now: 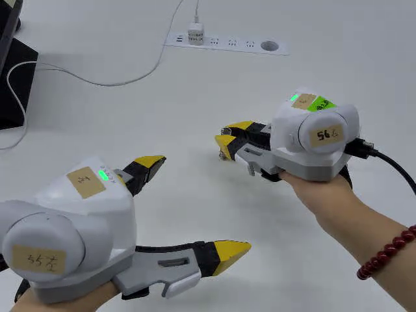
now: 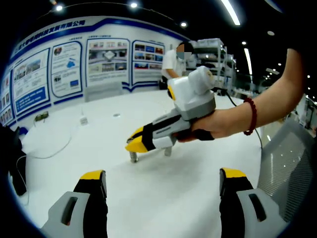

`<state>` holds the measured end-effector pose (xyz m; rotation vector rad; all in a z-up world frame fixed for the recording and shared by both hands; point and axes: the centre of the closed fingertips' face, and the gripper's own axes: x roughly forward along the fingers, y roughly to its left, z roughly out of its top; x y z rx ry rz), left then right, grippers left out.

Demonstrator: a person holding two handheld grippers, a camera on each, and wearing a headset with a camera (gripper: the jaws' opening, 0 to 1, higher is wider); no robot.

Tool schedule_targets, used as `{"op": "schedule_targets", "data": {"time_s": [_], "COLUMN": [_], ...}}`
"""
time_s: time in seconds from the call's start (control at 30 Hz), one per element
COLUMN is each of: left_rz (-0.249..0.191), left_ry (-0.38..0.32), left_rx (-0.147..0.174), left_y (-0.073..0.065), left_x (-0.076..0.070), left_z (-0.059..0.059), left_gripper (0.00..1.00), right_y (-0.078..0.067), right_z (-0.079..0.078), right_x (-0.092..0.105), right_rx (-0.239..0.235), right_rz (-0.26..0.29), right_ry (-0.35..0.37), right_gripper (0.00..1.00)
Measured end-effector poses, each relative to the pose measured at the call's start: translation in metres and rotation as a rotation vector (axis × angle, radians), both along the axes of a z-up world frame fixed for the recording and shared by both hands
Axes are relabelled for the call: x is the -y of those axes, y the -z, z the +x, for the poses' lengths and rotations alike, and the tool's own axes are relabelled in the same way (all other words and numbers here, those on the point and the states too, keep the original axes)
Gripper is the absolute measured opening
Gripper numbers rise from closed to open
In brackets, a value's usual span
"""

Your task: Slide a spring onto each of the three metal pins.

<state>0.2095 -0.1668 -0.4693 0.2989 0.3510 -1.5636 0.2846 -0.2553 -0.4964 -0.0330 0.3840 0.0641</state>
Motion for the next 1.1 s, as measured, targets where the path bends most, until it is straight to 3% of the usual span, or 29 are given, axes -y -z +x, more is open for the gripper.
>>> {"op": "schedule_targets", "data": {"time_s": [0.23, 0.47, 0.53, 0.8, 1.1], "left_rz": [0.0, 0.005, 0.006, 0.003, -0.005], "left_ry": [-0.002, -0.006, -0.008, -0.021, -0.015], "left_rx": [0.003, 0.011, 0.015, 0.022, 0.044], "left_y": [0.0, 0.001, 0.001, -0.001, -0.003], "left_x": [0.0, -0.001, -0.001, 0.002, 0.009], "left_z": [0.001, 0.002, 0.002, 0.005, 0.003], "left_gripper": [0.95, 0.95, 0.94, 0.93, 0.86], "right_y": [0.007, 0.002, -0.002, -0.027, -0.047], "right_z": [-0.001, -0.001, -0.002, -0.007, -0.029], "right_x": [0.001, 0.0, -0.001, -0.005, 0.006], "right_rx": [-0.022, -0.012, -0.005, 0.032, 0.038], "right_rz": [0.002, 0.032, 0.022, 0.085, 0.099], "right_ry": [0.005, 0.012, 0.01, 0.027, 0.072], "right_gripper": [0.12, 0.17, 0.18, 0.31, 0.4]}}
